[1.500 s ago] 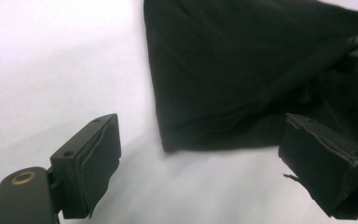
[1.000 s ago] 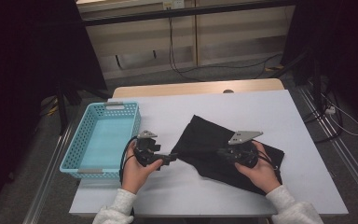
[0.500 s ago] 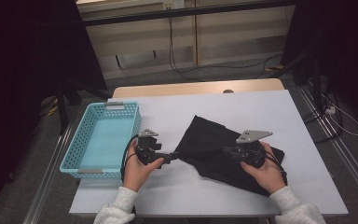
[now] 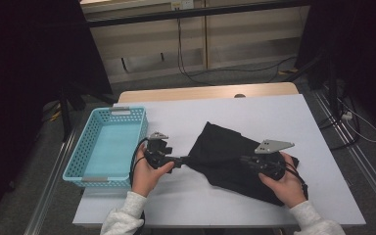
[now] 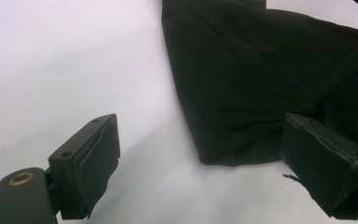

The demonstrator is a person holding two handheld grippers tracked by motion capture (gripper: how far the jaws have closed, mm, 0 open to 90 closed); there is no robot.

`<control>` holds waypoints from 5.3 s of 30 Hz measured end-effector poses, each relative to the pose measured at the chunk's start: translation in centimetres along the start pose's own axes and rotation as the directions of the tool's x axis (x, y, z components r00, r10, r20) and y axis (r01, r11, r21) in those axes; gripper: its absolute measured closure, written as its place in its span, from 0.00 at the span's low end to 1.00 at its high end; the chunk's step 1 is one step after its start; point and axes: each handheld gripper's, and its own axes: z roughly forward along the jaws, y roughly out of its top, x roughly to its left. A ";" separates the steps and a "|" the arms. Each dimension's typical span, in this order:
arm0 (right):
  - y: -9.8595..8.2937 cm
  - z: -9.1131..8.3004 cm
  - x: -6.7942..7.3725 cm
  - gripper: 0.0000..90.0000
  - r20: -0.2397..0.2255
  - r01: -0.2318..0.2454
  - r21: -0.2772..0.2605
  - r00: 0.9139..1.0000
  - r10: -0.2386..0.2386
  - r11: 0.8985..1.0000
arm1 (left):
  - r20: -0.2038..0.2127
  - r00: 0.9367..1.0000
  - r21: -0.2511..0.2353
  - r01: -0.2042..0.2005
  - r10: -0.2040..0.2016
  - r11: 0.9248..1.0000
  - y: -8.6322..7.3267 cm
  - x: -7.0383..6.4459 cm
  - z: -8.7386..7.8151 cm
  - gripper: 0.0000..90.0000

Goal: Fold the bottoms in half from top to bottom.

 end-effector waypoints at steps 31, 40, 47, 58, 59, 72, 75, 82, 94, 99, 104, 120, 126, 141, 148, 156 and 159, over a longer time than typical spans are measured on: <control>-0.7 -1.5 -0.1 0.99 0.001 -0.017 -0.019 1.000 0.017 1.000 | 0.010 1.000 0.005 -0.011 0.011 1.000 0.2 -0.2 0.2 0.14; -0.7 -1.7 0.1 0.99 -0.004 -0.015 -0.018 1.000 0.015 1.000 | 0.012 1.000 0.000 -0.011 0.011 1.000 0.3 -0.1 0.2 0.14; -0.9 -1.8 0.0 0.99 -0.005 -0.015 -0.009 1.000 0.015 1.000 | 0.010 1.000 -0.005 -0.010 0.010 1.000 0.5 0.1 0.1 0.14; -0.9 -2.0 -0.2 0.99 -0.014 -0.032 -0.022 0.999 0.032 0.999 | 0.013 1.000 0.006 -0.011 0.011 1.000 0.4 -0.1 0.3 0.14; -1.0 -2.1 -0.2 0.99 -0.014 -0.031 -0.022 0.999 0.031 0.999 | 0.012 1.000 0.002 -0.011 0.011 1.000 0.4 -0.2 0.2 0.14; -0.7 -1.8 -0.2 0.99 -0.026 -0.030 -0.028 0.999 0.029 0.999 | 0.014 1.000 0.001 -0.011 0.011 1.000 0.2 -0.2 0.4 0.13; -0.7 -1.8 -0.3 0.99 -0.029 -0.036 -0.031 0.999 0.035 0.999 | 0.012 1.000 0.006 -0.011 0.011 1.000 0.1 -0.1 0.3 0.13; -0.7 -2.2 0.0 0.99 -0.034 -0.025 -0.032 0.999 0.024 0.999 | 0.011 1.000 -0.006 -0.013 0.013 1.000 0.1 -0.3 -0.2 0.13; -0.6 -2.1 -0.3 0.99 -0.038 -0.043 -0.037 0.998 0.042 0.998 | 0.007 1.000 0.019 -0.014 0.014 1.000 -0.4 0.1 0.2 0.13; -0.5 -2.5 -0.2 0.99 -0.029 -0.033 -0.051 0.999 0.032 0.998 | 0.012 1.000 0.020 -0.010 0.010 1.000 -0.5 0.3 0.1 0.13; -0.5 -2.5 -0.4 0.99 -0.030 -0.033 -0.051 0.999 0.032 0.998 | 0.006 1.000 0.030 -0.017 0.017 0.999 -0.6 0.6 0.1 0.13; -0.4 -2.6 -0.3 0.99 -0.038 -0.043 -0.062 0.998 0.041 0.997 | 0.009 1.000 0.002 -0.005 0.005 1.000 -0.2 0.8 -0.6 0.13; -0.5 -2.9 -0.2 0.99 -0.036 -0.045 -0.068 0.998 0.043 0.997 | 0.012 1.000 -0.014 0.001 -0.001 1.000 -0.1 0.7 -0.9 0.13; -0.6 -3.4 -0.1 0.99 -0.031 -0.053 -0.070 0.998 0.051 0.996 | 0.024 1.000 -0.023 0.013 -0.013 1.000 0.0 1.1 -1.6 0.12; -0.6 -3.3 -0.2 0.99 -0.033 -0.053 -0.069 0.998 0.051 0.996 | 0.030 0.999 -0.021 0.013 -0.013 1.000 0.1 0.8 -1.5 0.12; -0.7 -3.8 -0.5 0.99 -0.029 -0.065 -0.069 0.998 0.063 0.996 | 0.028 1.000 -0.017 0.009 -0.008 1.000 0.1 0.8 -1.4 0.12; -0.8 -3.9 -0.6 0.99 -0.027 -0.066 -0.063 0.998 0.065 0.996 | 0.027 1.000 -0.028 0.009 -0.008 1.000 0.4 0.7 -1.6 0.12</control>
